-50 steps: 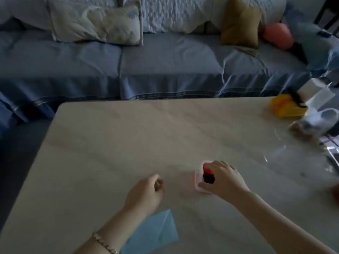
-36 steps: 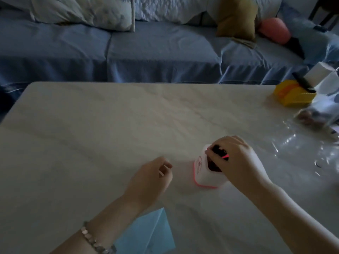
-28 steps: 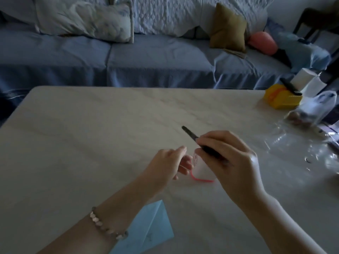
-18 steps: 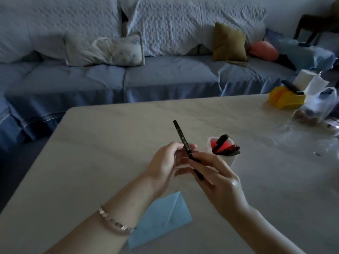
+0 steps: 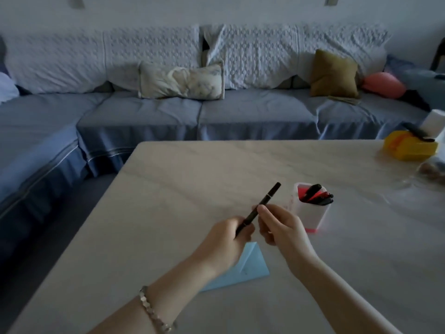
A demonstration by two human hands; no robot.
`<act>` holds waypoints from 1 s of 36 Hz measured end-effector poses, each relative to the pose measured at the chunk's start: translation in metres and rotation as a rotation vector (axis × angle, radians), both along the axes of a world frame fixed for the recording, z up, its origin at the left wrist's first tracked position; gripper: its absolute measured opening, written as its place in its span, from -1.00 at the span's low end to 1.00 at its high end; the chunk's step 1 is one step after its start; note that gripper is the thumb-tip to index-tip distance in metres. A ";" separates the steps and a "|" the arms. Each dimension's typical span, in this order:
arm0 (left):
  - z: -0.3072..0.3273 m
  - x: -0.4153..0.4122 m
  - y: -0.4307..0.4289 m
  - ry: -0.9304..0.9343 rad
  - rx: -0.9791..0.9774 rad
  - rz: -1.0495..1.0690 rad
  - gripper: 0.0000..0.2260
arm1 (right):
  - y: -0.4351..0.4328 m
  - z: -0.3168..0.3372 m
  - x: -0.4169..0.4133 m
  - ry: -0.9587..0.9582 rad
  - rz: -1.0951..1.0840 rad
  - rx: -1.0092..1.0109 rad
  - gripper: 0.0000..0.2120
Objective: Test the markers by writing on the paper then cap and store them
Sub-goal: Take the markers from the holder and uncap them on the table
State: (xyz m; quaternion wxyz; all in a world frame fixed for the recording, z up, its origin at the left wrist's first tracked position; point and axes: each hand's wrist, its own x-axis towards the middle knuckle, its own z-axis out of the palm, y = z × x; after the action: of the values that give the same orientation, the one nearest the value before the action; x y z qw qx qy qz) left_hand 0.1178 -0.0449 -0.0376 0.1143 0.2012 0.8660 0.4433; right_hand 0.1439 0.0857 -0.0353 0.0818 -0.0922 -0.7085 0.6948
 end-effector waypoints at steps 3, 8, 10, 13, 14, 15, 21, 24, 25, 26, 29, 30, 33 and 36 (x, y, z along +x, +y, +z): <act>0.002 0.000 -0.002 0.048 -0.065 -0.046 -0.78 | -0.006 -0.003 -0.001 -0.032 0.071 -0.090 -0.83; -0.009 0.003 -0.006 0.092 -0.150 -0.111 -0.67 | -0.018 -0.022 -0.004 -0.114 0.083 -0.042 -0.68; -0.018 0.000 -0.012 0.104 -0.173 -0.109 -0.62 | -0.024 -0.026 -0.005 -0.114 0.088 -0.072 -0.70; -0.024 -0.009 -0.022 0.195 -0.238 -0.086 -0.68 | -0.035 -0.030 -0.013 -0.104 0.065 -0.129 -0.71; -0.025 -0.012 -0.025 0.212 -0.248 -0.078 -0.70 | -0.038 -0.031 -0.017 -0.103 0.062 -0.140 -0.72; -0.025 -0.014 -0.029 0.213 -0.248 -0.073 -0.71 | -0.041 -0.033 -0.021 -0.099 0.071 -0.141 -0.72; -0.041 -0.033 -0.057 0.198 -0.307 -0.031 -0.74 | -0.054 -0.043 -0.046 -0.092 0.099 -0.061 -0.75; -0.059 -0.045 -0.079 0.031 -0.224 0.155 -0.80 | -0.051 -0.045 -0.069 -0.158 -0.033 -0.079 -0.75; -0.066 -0.050 -0.088 -0.004 -0.210 0.230 -0.85 | -0.049 -0.047 -0.078 -0.214 -0.026 -0.029 -0.77; -0.073 -0.056 -0.097 -0.025 -0.209 0.301 -0.90 | -0.047 -0.050 -0.088 -0.279 0.007 0.037 -0.77; -0.093 -0.070 -0.115 -0.037 -0.228 0.412 -0.83 | -0.051 -0.057 -0.116 -0.424 0.171 0.148 -0.76; -0.099 -0.073 -0.119 -0.031 -0.236 0.436 -0.80 | -0.056 -0.059 -0.125 -0.455 0.243 0.185 -0.76; -0.111 -0.082 -0.126 -0.024 -0.235 0.548 -0.75 | -0.077 -0.060 -0.149 -0.506 0.486 0.391 -0.71; -0.119 -0.092 -0.128 -0.059 -0.282 0.641 -0.76 | -0.107 -0.067 -0.165 -0.518 0.647 0.535 -0.77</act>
State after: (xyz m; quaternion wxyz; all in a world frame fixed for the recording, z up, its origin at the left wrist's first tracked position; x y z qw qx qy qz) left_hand 0.0257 -0.1726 -0.1566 0.0210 -0.1115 0.9343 0.3381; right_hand -0.0214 -0.0211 -0.1020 -0.2962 -0.0132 -0.8516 0.4323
